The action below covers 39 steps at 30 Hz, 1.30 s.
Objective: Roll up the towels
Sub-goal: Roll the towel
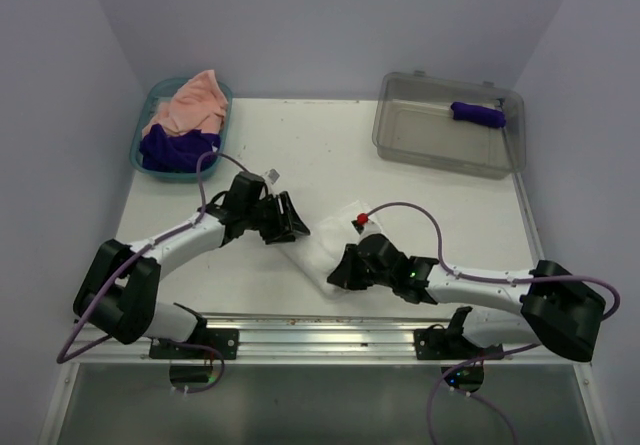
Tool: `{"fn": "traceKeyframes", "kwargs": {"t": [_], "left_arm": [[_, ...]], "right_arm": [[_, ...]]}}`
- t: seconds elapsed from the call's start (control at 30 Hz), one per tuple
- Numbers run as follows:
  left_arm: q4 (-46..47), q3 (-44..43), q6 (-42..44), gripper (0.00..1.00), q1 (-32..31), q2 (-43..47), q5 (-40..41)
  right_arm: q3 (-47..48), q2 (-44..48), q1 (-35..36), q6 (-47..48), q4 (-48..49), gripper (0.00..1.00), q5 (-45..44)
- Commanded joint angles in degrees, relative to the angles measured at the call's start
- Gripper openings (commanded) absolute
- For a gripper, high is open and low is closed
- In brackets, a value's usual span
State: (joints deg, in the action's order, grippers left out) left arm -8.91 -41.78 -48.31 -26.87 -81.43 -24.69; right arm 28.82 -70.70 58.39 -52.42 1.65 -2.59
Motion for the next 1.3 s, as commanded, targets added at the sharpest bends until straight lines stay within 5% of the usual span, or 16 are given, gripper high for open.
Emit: {"fn": "traceKeyframes", "kwargs": {"t": [0.0,0.23,0.53,0.8,0.97,1.03,1.27], "left_arm": [[-4.7,-2.7,2.3,0.57,0.2,4.2,2.5],[-4.7,-2.9,1.6,0.58,-1.0,8.3,1.6],[5.8,-1.0,-2.7,0.57,-6.1,1.7,1.3],[5.0,-4.4,-1.5,0.55,-7.5,-8.3,3.3],[4.6,-4.5,-1.7,0.54,-7.7,-12.6,2.2],[4.5,-4.6,-1.5,0.53,-7.8,-13.1,1.8],[3.5,-4.3,-0.6,0.53,-7.8,-13.8,1.7]], "right_arm": [[-6.9,0.1,-1.7,-9.5,9.3,0.0,4.8],[-13.8,-0.1,-6.4,-16.4,18.2,0.0,9.2],[-15.7,-0.3,-7.6,-19.5,19.9,0.0,9.6],[-10.1,3.7,-7.3,-12.9,4.6,0.0,6.8],[0.8,10.9,-3.2,0.1,-21.8,0.54,-5.5],[6.8,10.8,0.0,3.1,-27.6,0.62,-12.6],[23.5,2.0,9.0,13.1,-40.8,0.61,-28.9]]}}
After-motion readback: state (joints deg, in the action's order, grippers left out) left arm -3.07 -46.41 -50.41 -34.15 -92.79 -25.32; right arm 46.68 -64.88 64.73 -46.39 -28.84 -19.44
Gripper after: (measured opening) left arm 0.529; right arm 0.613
